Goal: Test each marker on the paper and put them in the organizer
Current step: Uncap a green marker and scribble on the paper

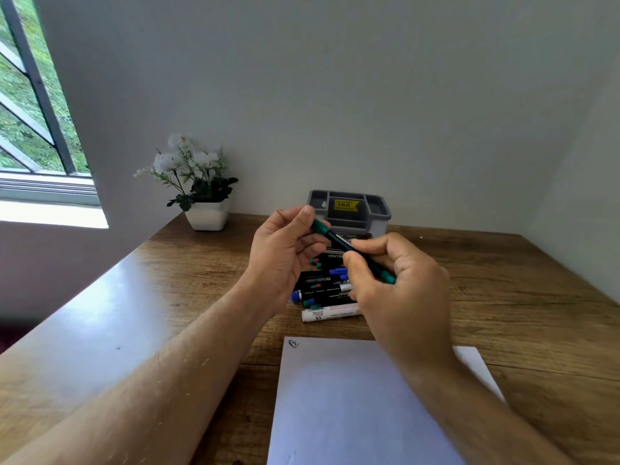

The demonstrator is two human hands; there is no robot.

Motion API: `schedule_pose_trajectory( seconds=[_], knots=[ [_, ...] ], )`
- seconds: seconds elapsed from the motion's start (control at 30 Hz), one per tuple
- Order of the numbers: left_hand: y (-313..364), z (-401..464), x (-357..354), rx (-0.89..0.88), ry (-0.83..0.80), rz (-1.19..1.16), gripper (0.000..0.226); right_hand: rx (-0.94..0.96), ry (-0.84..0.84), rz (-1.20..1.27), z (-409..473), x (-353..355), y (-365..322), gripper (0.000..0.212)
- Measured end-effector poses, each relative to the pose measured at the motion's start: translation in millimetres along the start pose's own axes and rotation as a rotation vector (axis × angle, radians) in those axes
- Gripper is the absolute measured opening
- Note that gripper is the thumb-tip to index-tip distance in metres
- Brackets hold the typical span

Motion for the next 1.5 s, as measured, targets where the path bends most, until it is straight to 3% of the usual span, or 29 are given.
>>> schedule_pose_trajectory(
  seconds=[0.47, 0.57, 0.7, 0.8, 0.9, 1.23, 1.33, 1.5],
  knots=[
    [-8, 0, 0, 0.03, -0.035, -0.034, 0.029, -0.094, -0.02, 0.077, -7, -3, 8, 0.006],
    [-13, -2, -4, 0.022, -0.066, 0.008, 0.042, -0.124, -0.026, 0.035, -3, -3, 11, 0.006],
    [-18, -2, -9, -0.034, -0.013, 0.136, 0.054, -0.082, -0.075, -0.158, 5, 2, 14, 0.011],
    [-9, -1, -7, -0.199, 0.025, 0.349, 0.055, -0.077, -0.103, -0.26, 6, 4, 15, 0.024],
    [6, 1, -9, -0.353, 0.065, 0.52, 0.055, -0.088, -0.059, -0.321, 6, 7, 16, 0.024],
    [59, 63, -26, -0.725, 0.451, 0.951, 0.057, -0.032, -0.09, -0.327, 2, 3, 8, 0.016],
    [57, 84, -27, -0.712, 0.454, 1.098, 0.056, 0.013, -0.13, -0.375, 1, 2, 6, 0.017],
    [28, 107, -34, -0.628, 0.32, 1.441, 0.055, 0.094, -0.211, -0.456, 2, -2, 4, 0.021]
  ],
)
Point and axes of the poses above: each hand's wrist, its own z-axis towards the middle knuckle, its own x-axis out of the back of the hand, y = z × x, the point moved 2 cm from there along z, towards the middle knuckle, and after that the axes turned 11 degrees about z, right-handed, at the moved point
